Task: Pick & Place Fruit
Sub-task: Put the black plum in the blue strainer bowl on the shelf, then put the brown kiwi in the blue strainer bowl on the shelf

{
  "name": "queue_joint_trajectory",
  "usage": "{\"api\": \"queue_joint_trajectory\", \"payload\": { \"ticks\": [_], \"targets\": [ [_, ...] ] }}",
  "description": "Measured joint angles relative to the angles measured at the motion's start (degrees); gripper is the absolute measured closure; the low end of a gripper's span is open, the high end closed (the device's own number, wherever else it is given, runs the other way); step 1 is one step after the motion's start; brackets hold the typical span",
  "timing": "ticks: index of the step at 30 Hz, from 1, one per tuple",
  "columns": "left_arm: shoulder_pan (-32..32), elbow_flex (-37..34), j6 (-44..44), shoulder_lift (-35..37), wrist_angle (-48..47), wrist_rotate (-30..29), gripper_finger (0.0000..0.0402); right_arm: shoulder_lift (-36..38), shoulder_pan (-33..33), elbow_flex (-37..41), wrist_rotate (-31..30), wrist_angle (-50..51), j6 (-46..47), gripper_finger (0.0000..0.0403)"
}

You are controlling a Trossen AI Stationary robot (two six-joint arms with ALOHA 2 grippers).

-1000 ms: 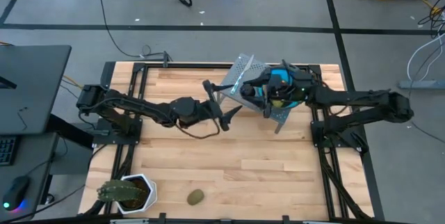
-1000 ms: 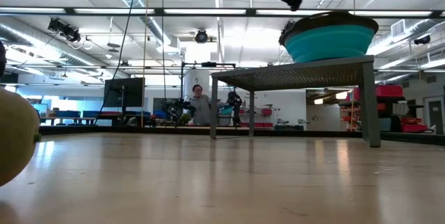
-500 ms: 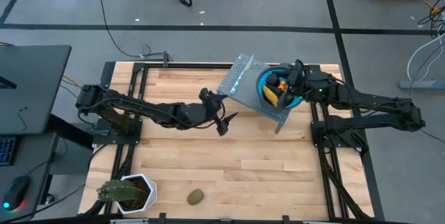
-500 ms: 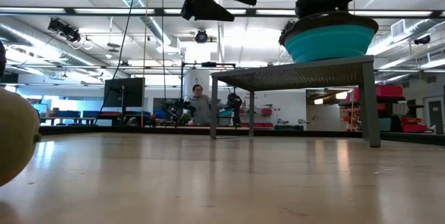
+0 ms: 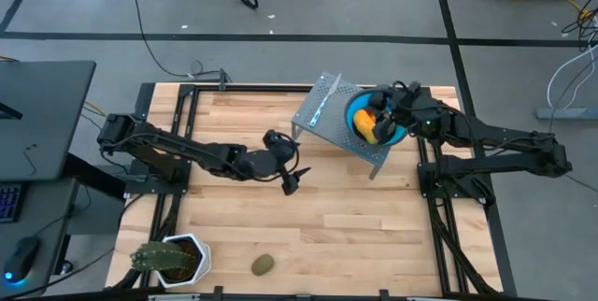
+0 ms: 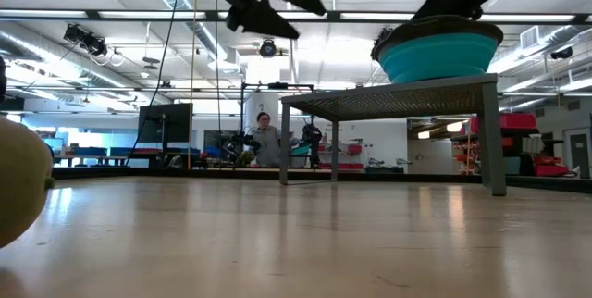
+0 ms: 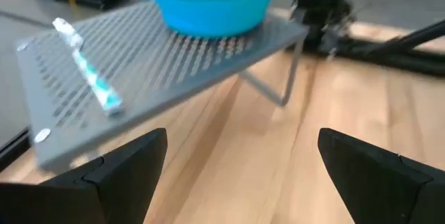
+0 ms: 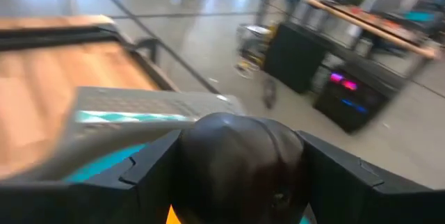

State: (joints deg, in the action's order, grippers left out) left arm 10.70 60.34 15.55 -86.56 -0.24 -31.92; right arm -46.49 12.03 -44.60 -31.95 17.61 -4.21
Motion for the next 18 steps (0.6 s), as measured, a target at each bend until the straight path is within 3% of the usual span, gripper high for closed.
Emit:
{"api": "queue_joint_trajectory", "payload": {
  "ticks": [8, 18],
  "targets": [
    [1.38, 0.0, 5.14, 0.0, -6.79, -1.75, 0.0017, -0.01, 0.02, 0.0, -8.12, 3.25, 2.45, 0.0104],
    [2.47, 0.0, 6.78, -0.52, -6.96, -1.09, 0.0017, -0.01, -0.03, 0.0, -8.03, 3.22, 3.79, 0.0079]
  ]
}}
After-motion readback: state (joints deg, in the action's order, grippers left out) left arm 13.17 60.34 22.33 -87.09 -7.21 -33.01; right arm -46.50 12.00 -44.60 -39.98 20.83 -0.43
